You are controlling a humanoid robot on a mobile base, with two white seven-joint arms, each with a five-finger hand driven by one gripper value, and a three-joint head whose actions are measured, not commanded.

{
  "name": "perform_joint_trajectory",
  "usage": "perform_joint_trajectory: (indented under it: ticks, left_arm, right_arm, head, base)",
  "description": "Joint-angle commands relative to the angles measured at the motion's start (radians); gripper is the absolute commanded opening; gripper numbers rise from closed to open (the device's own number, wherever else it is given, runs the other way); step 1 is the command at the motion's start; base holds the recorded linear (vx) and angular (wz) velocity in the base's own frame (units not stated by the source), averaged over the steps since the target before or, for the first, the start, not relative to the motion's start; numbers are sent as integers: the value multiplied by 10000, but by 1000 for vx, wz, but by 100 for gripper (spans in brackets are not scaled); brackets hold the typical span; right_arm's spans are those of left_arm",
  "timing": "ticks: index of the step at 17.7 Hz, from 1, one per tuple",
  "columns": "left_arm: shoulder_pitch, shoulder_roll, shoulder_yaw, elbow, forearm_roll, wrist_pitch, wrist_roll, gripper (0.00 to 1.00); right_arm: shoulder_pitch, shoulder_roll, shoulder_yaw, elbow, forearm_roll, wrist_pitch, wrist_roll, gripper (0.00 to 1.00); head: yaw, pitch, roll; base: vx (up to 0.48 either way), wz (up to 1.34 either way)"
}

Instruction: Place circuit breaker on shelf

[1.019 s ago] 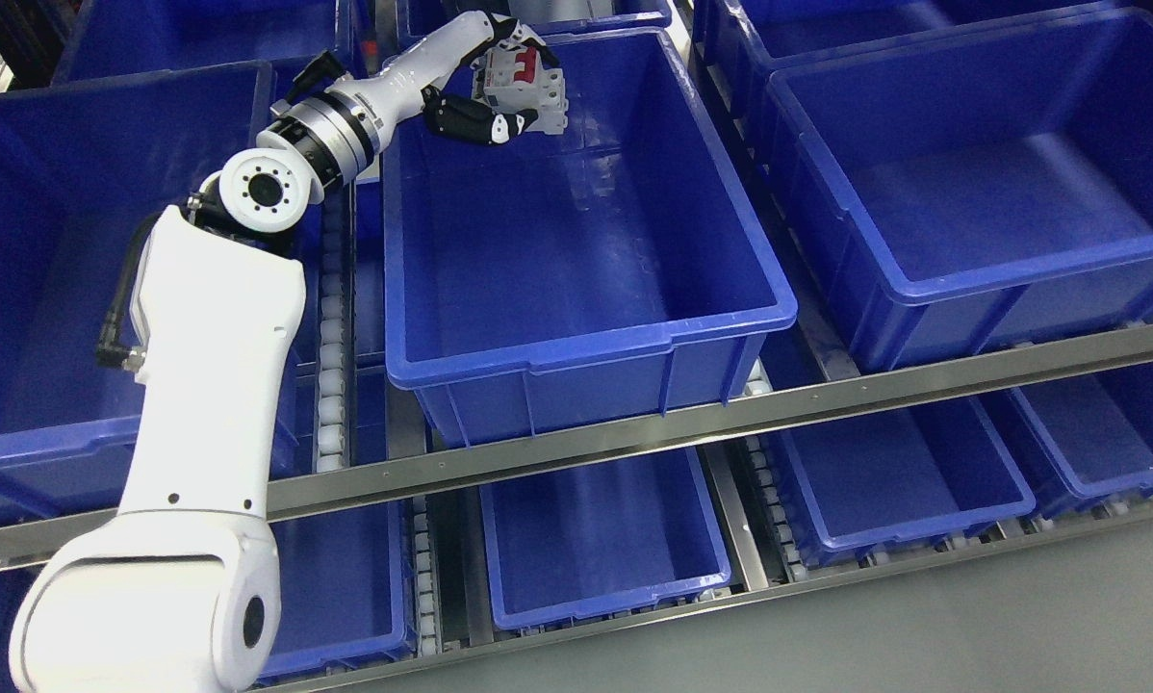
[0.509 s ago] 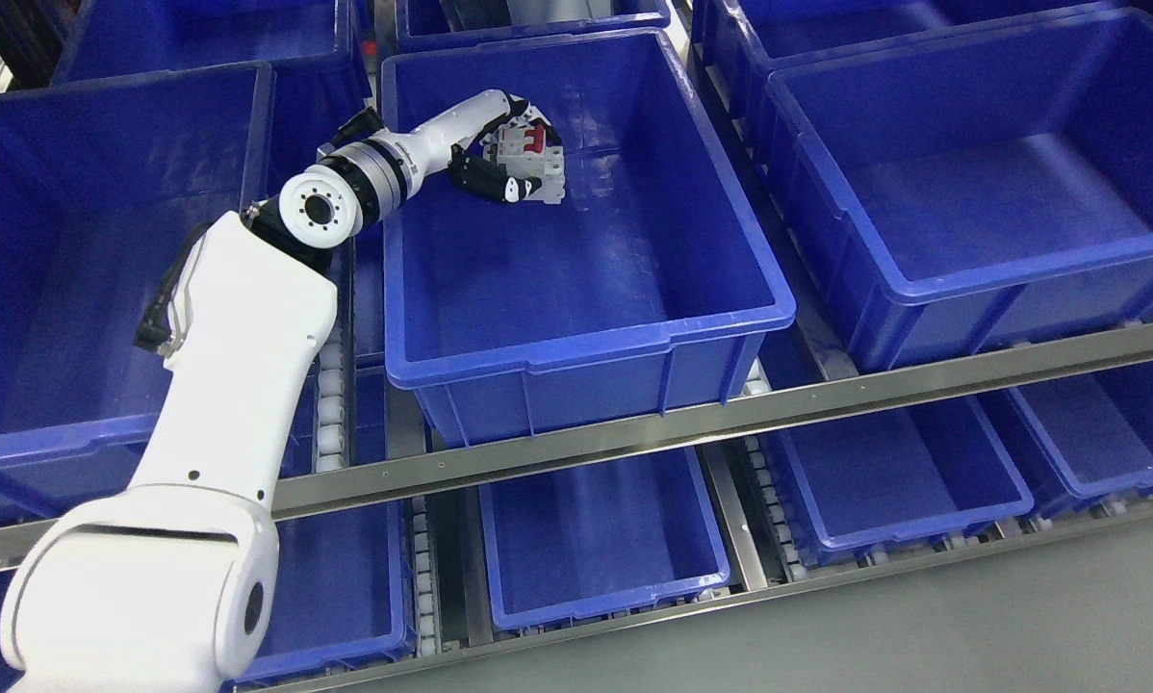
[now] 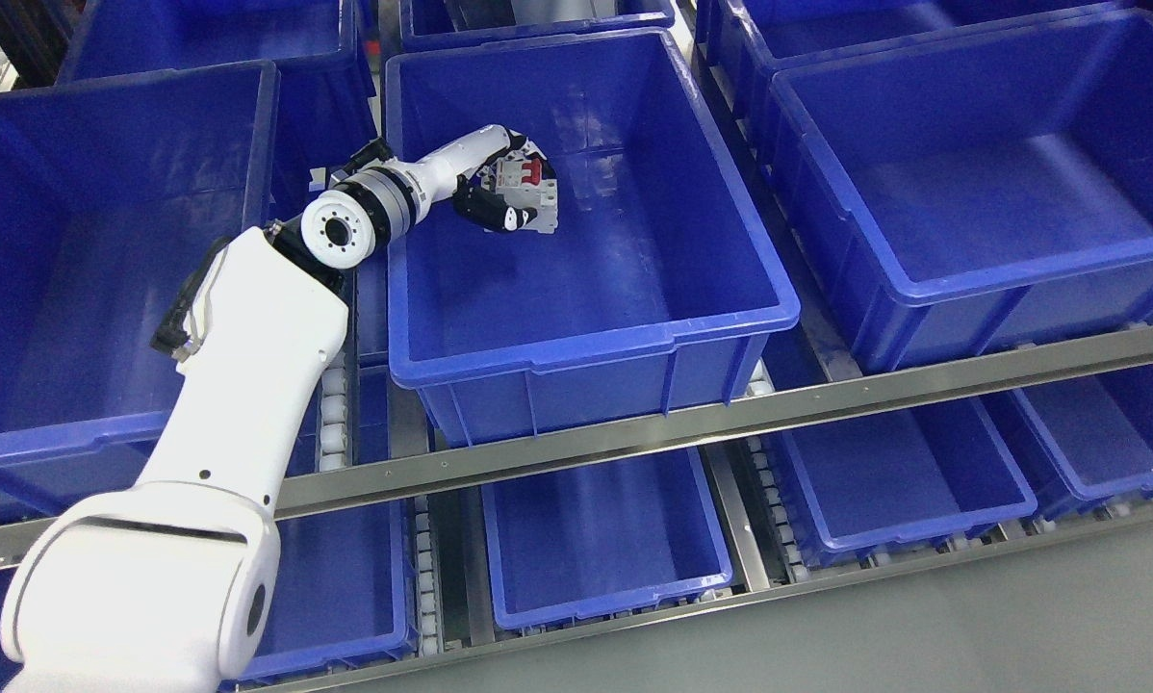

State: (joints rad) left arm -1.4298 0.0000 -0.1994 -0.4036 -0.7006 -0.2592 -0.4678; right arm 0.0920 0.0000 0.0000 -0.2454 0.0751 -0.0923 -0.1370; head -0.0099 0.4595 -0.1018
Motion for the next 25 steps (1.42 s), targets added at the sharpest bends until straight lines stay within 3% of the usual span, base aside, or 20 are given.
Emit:
perform_joint_trajectory:
  ticks: [1, 6, 12, 14, 17, 18, 20, 23, 25]
  left_arm:
    - [-14, 174, -445, 538, -4, 15, 91, 35]
    - [-29, 174, -445, 538, -4, 229, 383, 55]
    - [-29, 174, -445, 523, -19, 229, 414, 65]
    - [-196, 174, -261, 386, 27, 229, 825, 73]
    - [-412, 174, 1877, -471, 332, 275, 1793, 88]
    - [-473, 174, 3071, -732, 592, 442, 1809, 91]
    - [-611, 174, 4215, -1315, 1463, 1069, 1855, 99]
    - [-445, 174, 4311, -2494, 4632, 1364, 2099, 99]
    - [365, 174, 4250, -4039, 5273, 1669, 2712, 99]
  right_arm:
    - [0, -175, 199, -1, 0, 1705, 5, 100]
    - [0, -175, 199, -1, 0, 1705, 5, 100]
    - [0, -175, 199, -1, 0, 1705, 5, 100]
    - [0, -175, 199, -1, 0, 1705, 5, 100]
    - [0, -175, 199, -1, 0, 1705, 5, 100]
    - [0, -175, 199, -1, 0, 1705, 5, 100]
    - [0, -175, 199, -1, 0, 1705, 5, 100]
    - [0, -175, 199, -1, 0, 1705, 5, 100]
    - [0, -175, 199, -1, 0, 1705, 5, 100]
  head:
    - [0, 0, 0]
    - [0, 0, 0]
    - [0, 0, 0]
    - [0, 0, 0]
    - [0, 0, 0]
    - [0, 0, 0]
    - [0, -1, 0]
    - [0, -1, 0]
    - [0, -1, 0]
  base:
    - [2, 14]
    - [-7, -59]
    - [2, 17]
    - [0, 0]
    - [0, 0]
    - [0, 0]
    - [-1, -13]
    - [-3, -10]
    - [0, 0]
